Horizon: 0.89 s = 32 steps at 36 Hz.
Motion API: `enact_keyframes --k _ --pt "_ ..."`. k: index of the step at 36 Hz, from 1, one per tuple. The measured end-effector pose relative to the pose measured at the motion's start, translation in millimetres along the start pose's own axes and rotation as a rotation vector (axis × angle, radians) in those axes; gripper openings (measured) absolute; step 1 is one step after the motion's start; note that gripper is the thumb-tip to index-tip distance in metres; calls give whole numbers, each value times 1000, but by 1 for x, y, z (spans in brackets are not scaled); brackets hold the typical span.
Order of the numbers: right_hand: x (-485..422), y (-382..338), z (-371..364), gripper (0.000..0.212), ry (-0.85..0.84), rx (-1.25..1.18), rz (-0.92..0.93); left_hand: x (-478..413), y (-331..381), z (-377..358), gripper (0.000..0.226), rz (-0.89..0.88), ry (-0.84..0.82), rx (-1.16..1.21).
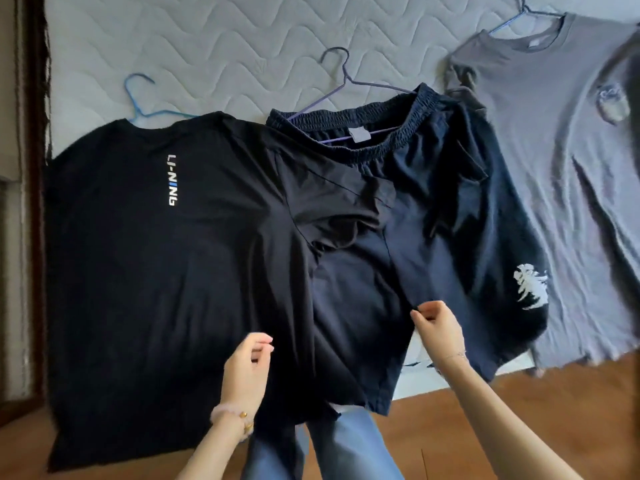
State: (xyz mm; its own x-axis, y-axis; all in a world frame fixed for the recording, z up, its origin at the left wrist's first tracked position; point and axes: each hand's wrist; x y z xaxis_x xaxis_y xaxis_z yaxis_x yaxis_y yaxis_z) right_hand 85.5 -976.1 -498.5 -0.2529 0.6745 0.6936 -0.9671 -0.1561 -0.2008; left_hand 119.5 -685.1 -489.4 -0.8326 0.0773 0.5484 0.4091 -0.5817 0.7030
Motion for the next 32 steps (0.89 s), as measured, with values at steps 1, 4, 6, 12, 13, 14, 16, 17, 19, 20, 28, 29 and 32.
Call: enact_keyframes --k 1,4,6,12,13,14,16,17,19,20,28,29,32 --pt "3 11 -1 16 -13 -10 -47 16 -4 -16 25 26 -5 7" --pt "9 38 -10 25 -106 -96 -137 54 -18 -59 39 80 -14 -12" --pt "16 45 -16 26 -212 -167 -157 70 -22 -80 41 136 -9 -7" --pt "32 57 -31 2 -483 -276 -77 83 -24 -116 9 306 75 105" --pt "31 59 -32 5 -486 -256 -52 83 -24 -121 17 312 94 113" --pt "30 62 -33 7 -482 -236 -19 83 -22 -124 20 311 142 129" --pt "27 64 -32 5 -465 -200 36 87 -15 -129 20 302 318 158" --pt "23 67 -32 7 -460 -194 54 92 -12 -133 19 272 438 165" --pt "20 71 -32 6 -474 -194 87 108 -7 -144 18 166 572 154" --pt "21 74 -33 4 -478 -194 97 117 -6 -152 18 107 554 147" --pt "25 77 -26 13 -556 -306 121 121 -12 -189 49 147 315 322" --pt "24 79 -25 16 -559 -314 126 118 -12 -186 52 135 336 324" --pt "21 82 -24 27 -568 -326 140 108 -17 -173 54 145 379 340"
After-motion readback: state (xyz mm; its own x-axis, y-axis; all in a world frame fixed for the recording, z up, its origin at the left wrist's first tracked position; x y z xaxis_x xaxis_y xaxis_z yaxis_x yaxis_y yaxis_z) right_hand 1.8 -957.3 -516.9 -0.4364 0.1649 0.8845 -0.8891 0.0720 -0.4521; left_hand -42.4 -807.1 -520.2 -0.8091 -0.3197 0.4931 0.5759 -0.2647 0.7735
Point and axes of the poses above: each hand's wrist, its own x-axis away from the middle knuckle, its own z-axis out of the back of the hand, y = z × x, and after that the axes turned 11 degrees about -z, right-handed
